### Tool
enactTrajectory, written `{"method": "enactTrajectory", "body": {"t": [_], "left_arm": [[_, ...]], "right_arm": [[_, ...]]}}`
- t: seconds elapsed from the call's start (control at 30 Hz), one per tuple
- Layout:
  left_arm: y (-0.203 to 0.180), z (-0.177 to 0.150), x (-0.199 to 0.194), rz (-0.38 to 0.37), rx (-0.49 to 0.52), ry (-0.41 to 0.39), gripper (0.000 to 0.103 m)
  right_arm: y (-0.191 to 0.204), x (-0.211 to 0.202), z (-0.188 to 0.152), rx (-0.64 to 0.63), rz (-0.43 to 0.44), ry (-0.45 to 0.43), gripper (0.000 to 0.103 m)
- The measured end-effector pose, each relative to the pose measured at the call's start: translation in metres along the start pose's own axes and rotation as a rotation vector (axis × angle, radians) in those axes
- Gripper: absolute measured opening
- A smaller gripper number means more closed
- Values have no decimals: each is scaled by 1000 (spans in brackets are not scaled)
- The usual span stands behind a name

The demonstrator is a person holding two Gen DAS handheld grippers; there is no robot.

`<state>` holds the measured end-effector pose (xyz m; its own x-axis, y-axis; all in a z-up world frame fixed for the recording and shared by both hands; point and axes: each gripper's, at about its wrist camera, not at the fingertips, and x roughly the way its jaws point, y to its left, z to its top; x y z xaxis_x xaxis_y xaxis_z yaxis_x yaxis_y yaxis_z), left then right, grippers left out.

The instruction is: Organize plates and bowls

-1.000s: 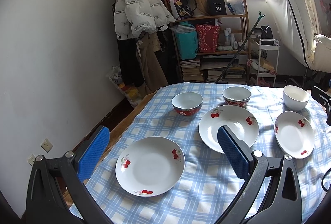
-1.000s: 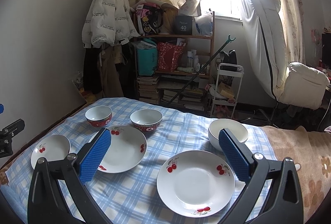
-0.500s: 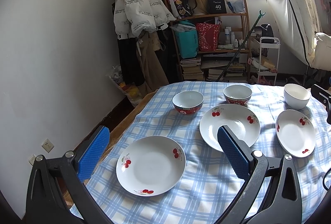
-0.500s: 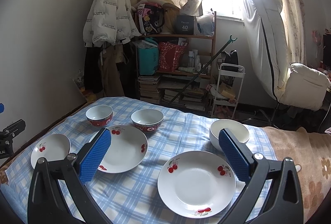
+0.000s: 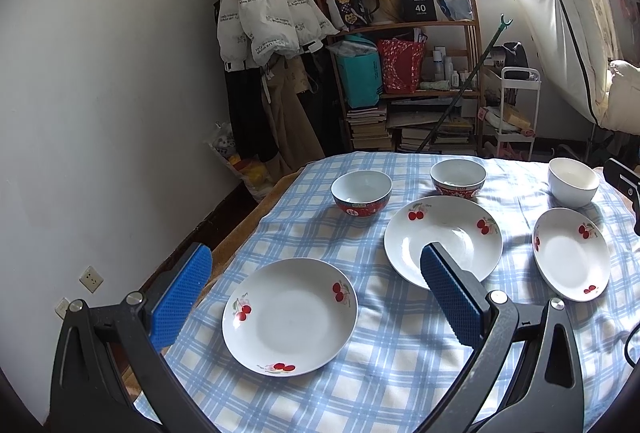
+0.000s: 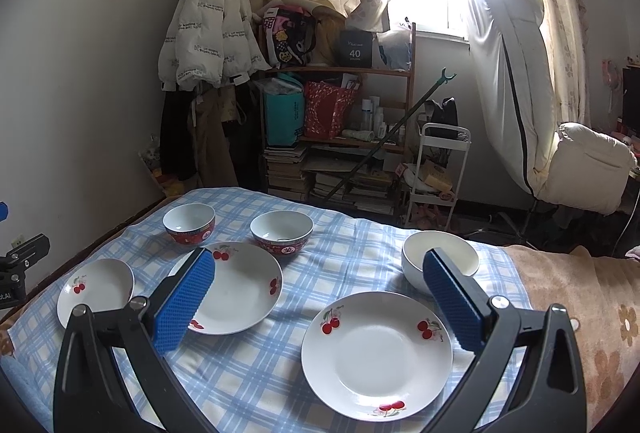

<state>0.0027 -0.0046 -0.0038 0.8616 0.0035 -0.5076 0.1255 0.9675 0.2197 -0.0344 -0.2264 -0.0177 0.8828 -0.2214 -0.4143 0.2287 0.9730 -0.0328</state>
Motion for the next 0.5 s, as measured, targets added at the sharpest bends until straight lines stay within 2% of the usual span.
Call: {"method": "enactTrajectory", "body": {"t": [0.33,0.5], "left_arm": [[9,6,21,-19,29,92,102],[21,12,43,-14,54,181,102]], "right_arm": [[8,6,5,-46,13,31,103],[22,21,18,-57,51,63,103]]}}
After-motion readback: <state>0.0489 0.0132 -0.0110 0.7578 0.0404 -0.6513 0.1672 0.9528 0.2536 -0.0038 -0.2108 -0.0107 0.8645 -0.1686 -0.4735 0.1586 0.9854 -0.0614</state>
